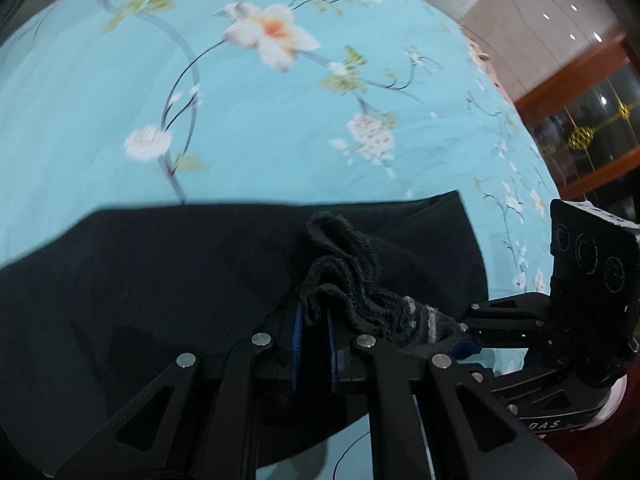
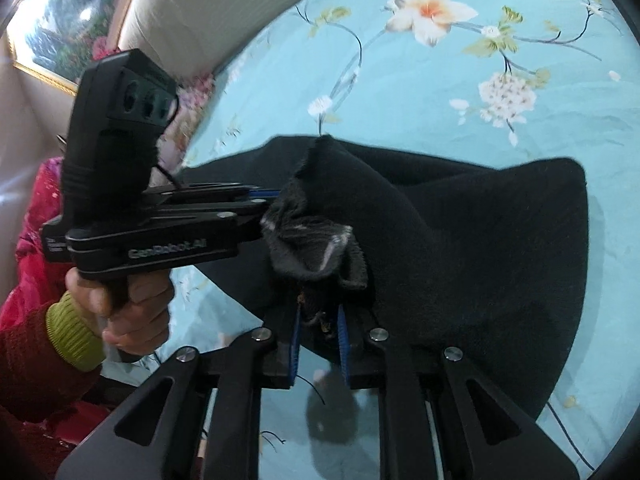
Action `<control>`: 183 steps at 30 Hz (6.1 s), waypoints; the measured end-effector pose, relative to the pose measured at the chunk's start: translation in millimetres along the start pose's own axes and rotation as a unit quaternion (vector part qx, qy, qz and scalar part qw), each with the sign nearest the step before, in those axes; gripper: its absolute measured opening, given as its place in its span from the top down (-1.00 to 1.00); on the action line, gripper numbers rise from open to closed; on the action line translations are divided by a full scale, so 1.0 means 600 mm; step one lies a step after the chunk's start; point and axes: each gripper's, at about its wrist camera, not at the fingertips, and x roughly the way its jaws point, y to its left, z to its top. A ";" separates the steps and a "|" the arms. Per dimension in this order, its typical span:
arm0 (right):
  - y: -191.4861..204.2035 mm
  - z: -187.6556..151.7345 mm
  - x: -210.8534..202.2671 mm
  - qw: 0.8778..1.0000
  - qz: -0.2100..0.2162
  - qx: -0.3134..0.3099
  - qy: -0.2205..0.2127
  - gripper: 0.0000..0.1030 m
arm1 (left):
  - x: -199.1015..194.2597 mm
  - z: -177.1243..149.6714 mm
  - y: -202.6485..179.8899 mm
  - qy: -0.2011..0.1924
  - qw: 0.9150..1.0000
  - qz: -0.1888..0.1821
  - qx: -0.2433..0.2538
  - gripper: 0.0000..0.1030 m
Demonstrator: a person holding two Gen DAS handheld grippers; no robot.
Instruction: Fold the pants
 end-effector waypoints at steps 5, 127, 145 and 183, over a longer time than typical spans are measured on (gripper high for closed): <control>0.007 0.000 0.015 1.000 -0.001 -0.001 0.010 0.37 | -0.011 -0.027 0.027 -0.002 0.999 -0.006 -0.046 0.64; 0.159 0.215 -0.036 0.973 0.115 -0.197 -0.026 0.60 | -0.303 -0.098 0.005 -0.225 0.962 0.036 -0.149 0.65; -0.013 0.123 -0.081 0.989 0.090 -0.092 -0.077 0.65 | -0.172 -0.067 -0.119 -0.155 0.985 0.055 -0.044 0.65; -0.119 0.003 -0.177 0.984 0.034 0.116 -0.132 -0.25 | -0.111 -0.092 -0.141 -0.103 0.994 0.031 0.002 -0.10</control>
